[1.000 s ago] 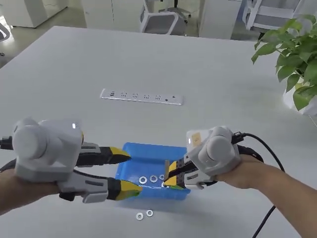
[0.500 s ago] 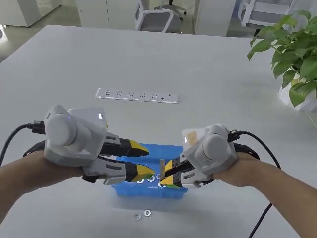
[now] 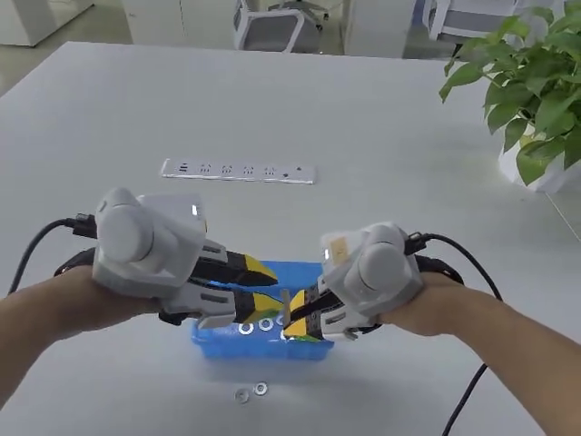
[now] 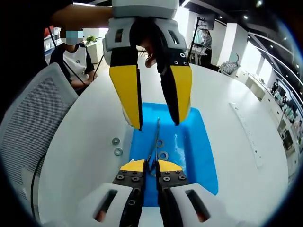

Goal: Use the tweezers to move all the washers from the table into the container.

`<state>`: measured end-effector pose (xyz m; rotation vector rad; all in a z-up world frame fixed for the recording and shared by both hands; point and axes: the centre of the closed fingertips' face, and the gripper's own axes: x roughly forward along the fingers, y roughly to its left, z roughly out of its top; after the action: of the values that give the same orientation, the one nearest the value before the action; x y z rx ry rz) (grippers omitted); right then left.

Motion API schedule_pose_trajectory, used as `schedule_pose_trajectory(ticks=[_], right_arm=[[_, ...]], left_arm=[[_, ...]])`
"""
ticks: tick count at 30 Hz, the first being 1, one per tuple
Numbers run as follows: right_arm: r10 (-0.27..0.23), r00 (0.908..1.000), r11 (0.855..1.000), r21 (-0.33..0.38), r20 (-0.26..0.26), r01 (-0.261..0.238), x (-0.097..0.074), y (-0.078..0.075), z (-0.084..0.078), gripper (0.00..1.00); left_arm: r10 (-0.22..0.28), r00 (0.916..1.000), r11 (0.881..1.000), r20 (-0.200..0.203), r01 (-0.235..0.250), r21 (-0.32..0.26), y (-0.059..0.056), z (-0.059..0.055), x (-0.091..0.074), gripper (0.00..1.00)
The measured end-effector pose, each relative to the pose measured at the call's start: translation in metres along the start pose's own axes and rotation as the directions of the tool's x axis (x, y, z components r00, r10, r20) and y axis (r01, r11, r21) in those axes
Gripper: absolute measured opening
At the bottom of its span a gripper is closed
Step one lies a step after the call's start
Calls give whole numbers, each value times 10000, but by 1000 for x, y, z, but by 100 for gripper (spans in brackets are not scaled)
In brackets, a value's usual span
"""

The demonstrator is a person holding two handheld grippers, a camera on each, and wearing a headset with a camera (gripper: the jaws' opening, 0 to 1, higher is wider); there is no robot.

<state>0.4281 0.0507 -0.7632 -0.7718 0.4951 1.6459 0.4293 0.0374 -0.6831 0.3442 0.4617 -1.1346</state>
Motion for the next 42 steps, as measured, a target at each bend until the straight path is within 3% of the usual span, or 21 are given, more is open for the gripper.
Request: schedule_pose_trajectory(ticks=[9,18,32,42], right_arm=[[6,10000,10000,-29,29,-6,0,0,0,8],[-34,9999,10000,56,118,33,0,-1,0,8],[-220,9997,9997,89,-50,220,0,-2,-1,11],[-402,9992,9992,-8,-73,402,-5,-2,2,16]], left_arm=[[-273,9996,9995,-1,273,137,1,2,7,16],[-724,9972,9971,-189,728,228,-1,-5,15,6],[-798,9964,9944,-278,815,672,-6,-2,14,5],[-707,9974,9947,-158,717,735,-3,9,6,5]])
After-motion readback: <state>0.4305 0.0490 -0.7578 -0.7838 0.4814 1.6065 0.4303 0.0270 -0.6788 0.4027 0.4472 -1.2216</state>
